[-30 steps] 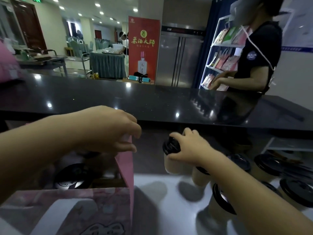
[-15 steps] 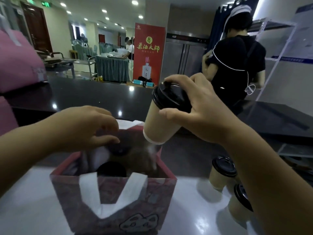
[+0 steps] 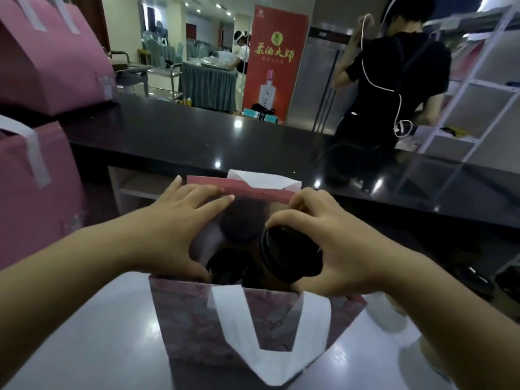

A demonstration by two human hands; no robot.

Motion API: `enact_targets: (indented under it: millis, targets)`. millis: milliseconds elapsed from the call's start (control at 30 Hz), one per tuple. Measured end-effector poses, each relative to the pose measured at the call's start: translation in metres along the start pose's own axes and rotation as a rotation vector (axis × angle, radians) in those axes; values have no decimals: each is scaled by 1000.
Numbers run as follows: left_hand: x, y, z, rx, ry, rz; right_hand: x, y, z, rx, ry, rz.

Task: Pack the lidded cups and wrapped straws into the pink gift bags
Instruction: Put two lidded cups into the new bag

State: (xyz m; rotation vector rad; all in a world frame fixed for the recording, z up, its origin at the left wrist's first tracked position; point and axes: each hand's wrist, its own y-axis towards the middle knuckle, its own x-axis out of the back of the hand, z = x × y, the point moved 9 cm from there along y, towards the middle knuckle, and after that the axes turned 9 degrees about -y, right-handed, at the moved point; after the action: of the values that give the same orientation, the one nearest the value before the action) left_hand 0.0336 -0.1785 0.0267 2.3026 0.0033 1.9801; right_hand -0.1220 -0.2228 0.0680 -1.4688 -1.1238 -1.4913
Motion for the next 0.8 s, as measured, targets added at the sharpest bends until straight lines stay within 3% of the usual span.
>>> enact_targets:
  millis: [167,800]
  targets:
    - [-4,-7,-15,-42,-94,41,-32,10,-5,-10,-226,219]
    - [-7,-9,-19,1,-170,112,-112,41,-7,29,-397,498]
